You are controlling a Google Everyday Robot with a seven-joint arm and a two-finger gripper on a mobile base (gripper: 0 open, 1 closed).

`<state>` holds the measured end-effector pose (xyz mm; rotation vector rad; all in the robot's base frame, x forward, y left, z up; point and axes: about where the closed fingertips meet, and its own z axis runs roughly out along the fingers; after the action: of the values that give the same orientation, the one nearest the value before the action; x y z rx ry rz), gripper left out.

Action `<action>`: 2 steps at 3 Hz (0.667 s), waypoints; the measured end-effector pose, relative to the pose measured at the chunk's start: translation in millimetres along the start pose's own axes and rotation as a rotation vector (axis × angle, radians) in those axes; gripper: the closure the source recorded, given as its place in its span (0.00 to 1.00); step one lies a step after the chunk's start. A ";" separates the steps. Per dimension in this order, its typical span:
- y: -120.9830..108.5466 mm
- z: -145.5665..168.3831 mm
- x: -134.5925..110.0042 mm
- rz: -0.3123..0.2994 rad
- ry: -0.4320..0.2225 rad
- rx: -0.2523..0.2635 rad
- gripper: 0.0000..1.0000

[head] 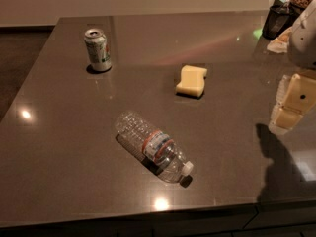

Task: Pick water bottle

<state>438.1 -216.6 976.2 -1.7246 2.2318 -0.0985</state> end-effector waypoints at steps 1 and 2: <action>0.0 0.0 0.0 0.000 0.000 0.000 0.00; 6.6 7.5 -16.3 -0.014 0.003 0.004 0.00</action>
Offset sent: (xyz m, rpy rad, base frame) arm -0.0014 0.0387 -0.0180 -0.0168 0.0134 0.0248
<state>437.7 -198.3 970.9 -1.7388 2.2209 -0.1089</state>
